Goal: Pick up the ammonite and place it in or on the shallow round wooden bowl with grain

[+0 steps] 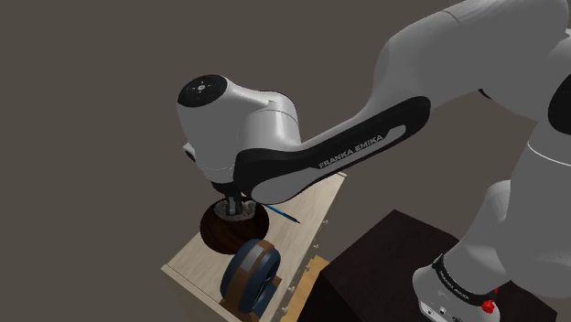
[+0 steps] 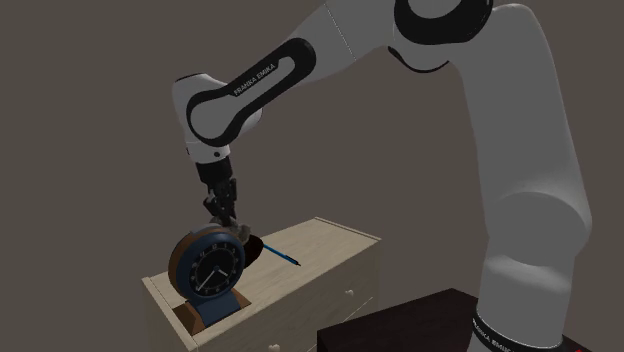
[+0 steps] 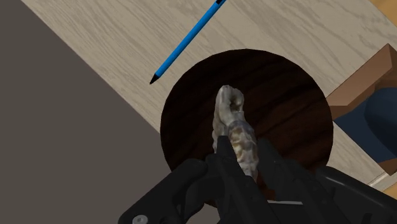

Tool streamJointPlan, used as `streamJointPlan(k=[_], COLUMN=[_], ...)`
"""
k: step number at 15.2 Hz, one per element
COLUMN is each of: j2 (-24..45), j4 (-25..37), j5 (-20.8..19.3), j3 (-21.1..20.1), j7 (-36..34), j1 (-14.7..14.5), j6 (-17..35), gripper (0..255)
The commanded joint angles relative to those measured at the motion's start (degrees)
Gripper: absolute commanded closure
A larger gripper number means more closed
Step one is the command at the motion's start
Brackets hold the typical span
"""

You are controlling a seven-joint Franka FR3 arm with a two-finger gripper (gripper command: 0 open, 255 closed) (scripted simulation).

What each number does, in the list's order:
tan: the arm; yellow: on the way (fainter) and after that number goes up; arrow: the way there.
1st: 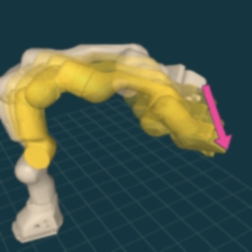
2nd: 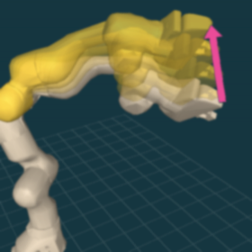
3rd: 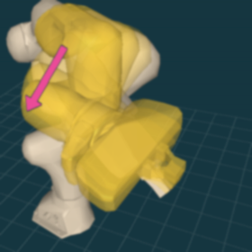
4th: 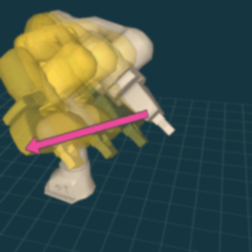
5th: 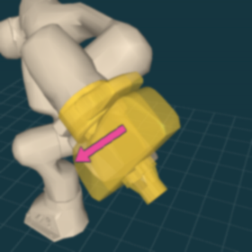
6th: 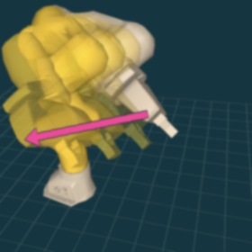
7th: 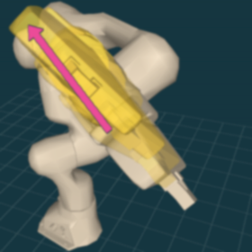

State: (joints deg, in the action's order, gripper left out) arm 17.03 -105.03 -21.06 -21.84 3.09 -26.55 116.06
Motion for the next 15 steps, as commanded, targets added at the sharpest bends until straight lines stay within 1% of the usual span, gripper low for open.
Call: streamJointPlan(k=[1,6,10,15], j2=[0.0,0.0,-2.0,-2.0], j4=[0.0,0.0,4.5,4.5], j5=[0.0,0.0,1.7,1.7], j3=[0.0,0.0,-0.9,-0.9], j7=[0.0,0.0,1.1,1.1], j1=[0.0,0.0,-0.6,-0.6], j6=[0.0,0.0,-6.4,-6.4], gripper=[0,0,0,0])
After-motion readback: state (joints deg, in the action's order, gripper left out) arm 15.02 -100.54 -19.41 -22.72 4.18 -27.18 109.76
